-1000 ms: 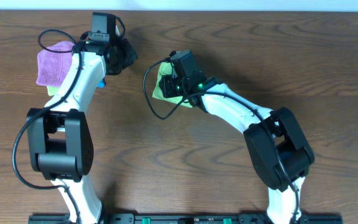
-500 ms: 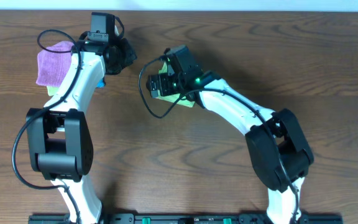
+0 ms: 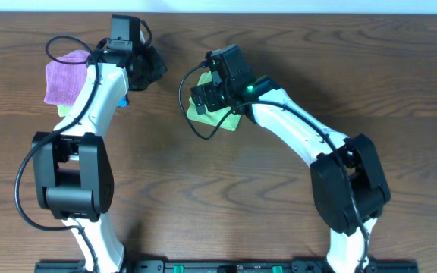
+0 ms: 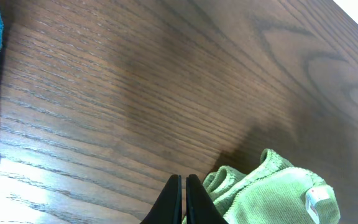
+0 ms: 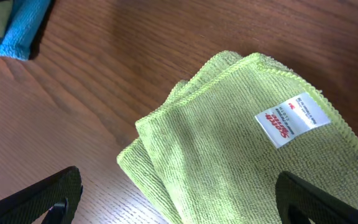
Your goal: Fold the cloth
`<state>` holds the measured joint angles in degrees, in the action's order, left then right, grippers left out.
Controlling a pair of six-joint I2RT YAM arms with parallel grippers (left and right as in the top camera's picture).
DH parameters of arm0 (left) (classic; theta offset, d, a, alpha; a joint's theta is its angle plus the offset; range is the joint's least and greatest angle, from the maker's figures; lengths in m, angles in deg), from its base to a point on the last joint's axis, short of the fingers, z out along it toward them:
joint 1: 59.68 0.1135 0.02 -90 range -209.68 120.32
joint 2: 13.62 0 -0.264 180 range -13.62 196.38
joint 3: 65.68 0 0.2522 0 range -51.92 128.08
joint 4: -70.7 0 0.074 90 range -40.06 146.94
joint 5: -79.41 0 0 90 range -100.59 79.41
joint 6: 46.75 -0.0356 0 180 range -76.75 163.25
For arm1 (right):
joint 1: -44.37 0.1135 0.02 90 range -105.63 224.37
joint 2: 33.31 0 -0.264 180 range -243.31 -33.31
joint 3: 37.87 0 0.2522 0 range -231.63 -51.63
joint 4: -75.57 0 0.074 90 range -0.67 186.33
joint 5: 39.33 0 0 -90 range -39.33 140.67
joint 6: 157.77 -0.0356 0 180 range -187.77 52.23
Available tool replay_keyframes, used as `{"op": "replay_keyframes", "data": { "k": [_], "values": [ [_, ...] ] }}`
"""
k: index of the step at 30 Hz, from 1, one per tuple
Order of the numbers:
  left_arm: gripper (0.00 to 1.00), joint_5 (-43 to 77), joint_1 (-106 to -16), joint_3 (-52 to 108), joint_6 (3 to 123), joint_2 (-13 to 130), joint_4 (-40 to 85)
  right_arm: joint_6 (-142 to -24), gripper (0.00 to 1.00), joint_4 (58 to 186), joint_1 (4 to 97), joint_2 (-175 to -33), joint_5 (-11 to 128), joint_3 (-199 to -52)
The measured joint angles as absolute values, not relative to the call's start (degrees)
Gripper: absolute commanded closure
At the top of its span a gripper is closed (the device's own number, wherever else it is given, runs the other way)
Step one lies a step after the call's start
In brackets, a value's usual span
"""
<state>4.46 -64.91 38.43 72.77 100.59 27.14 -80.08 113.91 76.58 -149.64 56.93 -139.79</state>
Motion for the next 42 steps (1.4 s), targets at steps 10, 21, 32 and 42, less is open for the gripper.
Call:
{"op": "replay_keyframes", "data": {
  "k": [10,21,32,42],
  "values": [
    [0.94,5.3,-64.9,38.4,72.8,100.6,27.2,-78.4,0.01,113.5,79.4,-150.2,56.1,-139.8],
    [0.94,5.7,-64.9,38.4,72.8,100.6,27.2,-77.8,0.04,112.3,80.3,-153.7,54.9,-139.8],
    [0.94,5.7,-64.9,38.4,72.8,100.6,27.2,-77.8,0.09,110.4,80.4,-154.8,54.7,-139.8],
    [0.93,5.7,-64.9,38.4,72.8,100.6,27.2,-77.7,0.14,108.7,80.4,-156.7,54.5,-139.8]
  ]
}}
